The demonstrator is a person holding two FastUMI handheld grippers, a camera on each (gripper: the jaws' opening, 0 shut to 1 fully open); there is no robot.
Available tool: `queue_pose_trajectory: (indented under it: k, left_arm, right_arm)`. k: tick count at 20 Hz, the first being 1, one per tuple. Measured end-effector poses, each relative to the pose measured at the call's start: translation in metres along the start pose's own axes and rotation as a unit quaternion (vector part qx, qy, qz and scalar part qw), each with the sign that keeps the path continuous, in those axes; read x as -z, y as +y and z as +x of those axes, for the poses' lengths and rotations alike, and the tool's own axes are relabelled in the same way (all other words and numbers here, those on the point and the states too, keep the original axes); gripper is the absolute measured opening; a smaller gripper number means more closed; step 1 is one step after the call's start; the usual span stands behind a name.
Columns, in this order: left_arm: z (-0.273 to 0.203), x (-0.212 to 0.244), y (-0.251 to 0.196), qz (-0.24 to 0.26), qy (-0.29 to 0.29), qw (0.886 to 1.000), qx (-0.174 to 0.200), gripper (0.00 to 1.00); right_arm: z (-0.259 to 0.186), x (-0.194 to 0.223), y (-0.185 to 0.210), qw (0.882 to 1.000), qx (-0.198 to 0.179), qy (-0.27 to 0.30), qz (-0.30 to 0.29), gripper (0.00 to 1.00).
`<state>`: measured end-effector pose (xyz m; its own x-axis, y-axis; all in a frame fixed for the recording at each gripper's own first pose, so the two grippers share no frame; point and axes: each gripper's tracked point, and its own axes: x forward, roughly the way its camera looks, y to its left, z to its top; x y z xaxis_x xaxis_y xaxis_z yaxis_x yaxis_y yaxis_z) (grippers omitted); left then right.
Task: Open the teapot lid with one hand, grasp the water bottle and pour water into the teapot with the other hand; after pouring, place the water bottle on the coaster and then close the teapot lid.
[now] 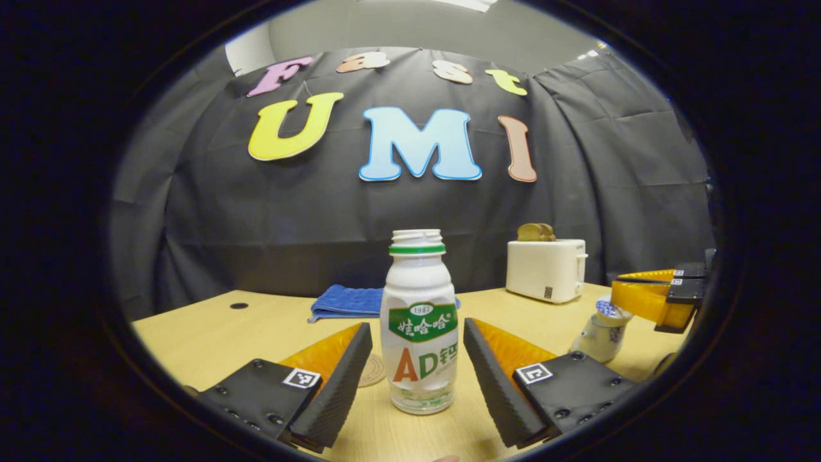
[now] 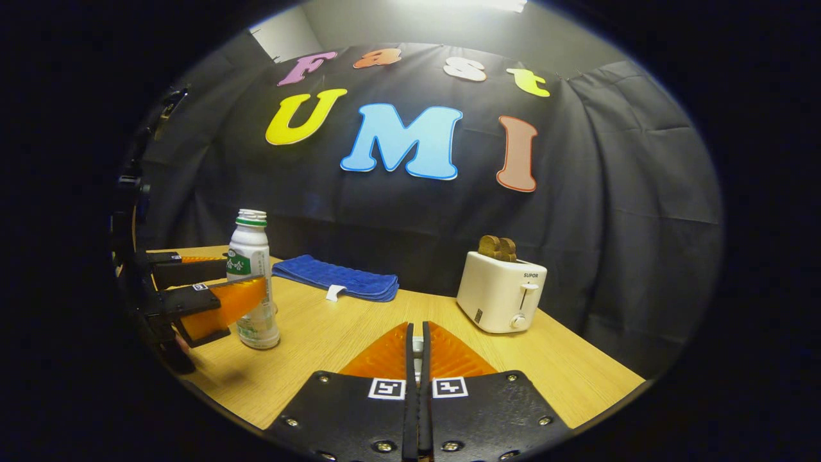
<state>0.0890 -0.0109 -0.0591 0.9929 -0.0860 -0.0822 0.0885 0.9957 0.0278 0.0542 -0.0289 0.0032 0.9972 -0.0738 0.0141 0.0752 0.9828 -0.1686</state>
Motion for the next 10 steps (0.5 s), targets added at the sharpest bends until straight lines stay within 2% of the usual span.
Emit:
queue_pose_trajectory:
  k: [3,7,8,10]
  left_arm:
    - [0.018,0.003,-0.003,0.015,0.006,1.000,0.003,1.00]
    - [0.013,0.005,-0.002,0.006,0.013,1.000,0.001,0.78]
    - [0.013,0.005,-0.002,0.008,0.013,1.000,0.002,0.81]
    - [0.011,0.004,-0.005,0.019,0.012,1.000,0.003,0.80]
  right_arm:
    - [0.000,0.002,0.001,1.000,-0.005,0.002,-0.003,0.01]
    - [-0.003,0.004,0.007,1.000,-0.016,0.005,0.004,0.01]
    - [-0.006,0.002,0.009,1.000,-0.019,0.003,0.006,0.01]
    - [-0.012,-0.002,0.013,1.000,-0.025,-0.002,0.004,0.01]
